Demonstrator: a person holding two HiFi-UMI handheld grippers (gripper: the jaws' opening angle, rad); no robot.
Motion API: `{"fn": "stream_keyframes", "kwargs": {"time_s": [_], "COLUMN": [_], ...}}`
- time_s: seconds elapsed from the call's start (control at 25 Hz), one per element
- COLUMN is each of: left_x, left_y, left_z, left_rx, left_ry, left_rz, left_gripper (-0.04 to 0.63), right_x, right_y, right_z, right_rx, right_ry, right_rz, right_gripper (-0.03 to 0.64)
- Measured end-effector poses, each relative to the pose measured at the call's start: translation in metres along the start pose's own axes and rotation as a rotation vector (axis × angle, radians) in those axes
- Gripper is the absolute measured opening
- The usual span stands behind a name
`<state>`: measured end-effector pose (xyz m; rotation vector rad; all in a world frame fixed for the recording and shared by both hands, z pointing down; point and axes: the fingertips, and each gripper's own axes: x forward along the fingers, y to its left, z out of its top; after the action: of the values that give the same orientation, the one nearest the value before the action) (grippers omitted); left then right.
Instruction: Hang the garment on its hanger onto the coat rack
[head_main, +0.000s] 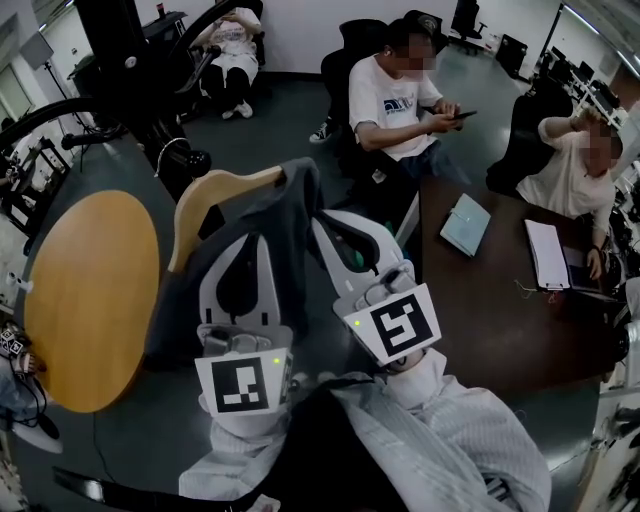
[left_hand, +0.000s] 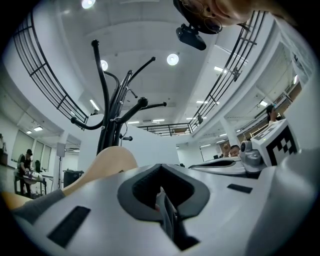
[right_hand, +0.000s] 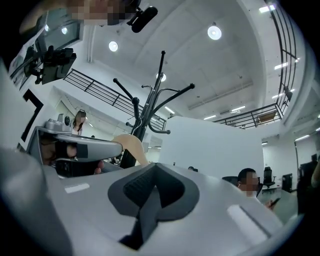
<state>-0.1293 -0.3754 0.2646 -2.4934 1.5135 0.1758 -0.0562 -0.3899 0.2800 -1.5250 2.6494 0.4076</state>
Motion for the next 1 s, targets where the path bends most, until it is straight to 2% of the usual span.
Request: {"fn": "stream_keyframes", "kwargs": {"time_s": [1.0], "left_x": [0.018], "left_y": [0.007], "left_z": [-0.016], "left_rx": [0.007], "left_ry": [0.039], "left_rz": [-0.020], "left_gripper": [0.005], "right_x": [0.011], "right_y": [-0.008], "right_z": [-0.011], "right_rx": [-0.018], "right_ry": [0.027], "right_rz": [-0.013], "right_gripper": [0.000]}}
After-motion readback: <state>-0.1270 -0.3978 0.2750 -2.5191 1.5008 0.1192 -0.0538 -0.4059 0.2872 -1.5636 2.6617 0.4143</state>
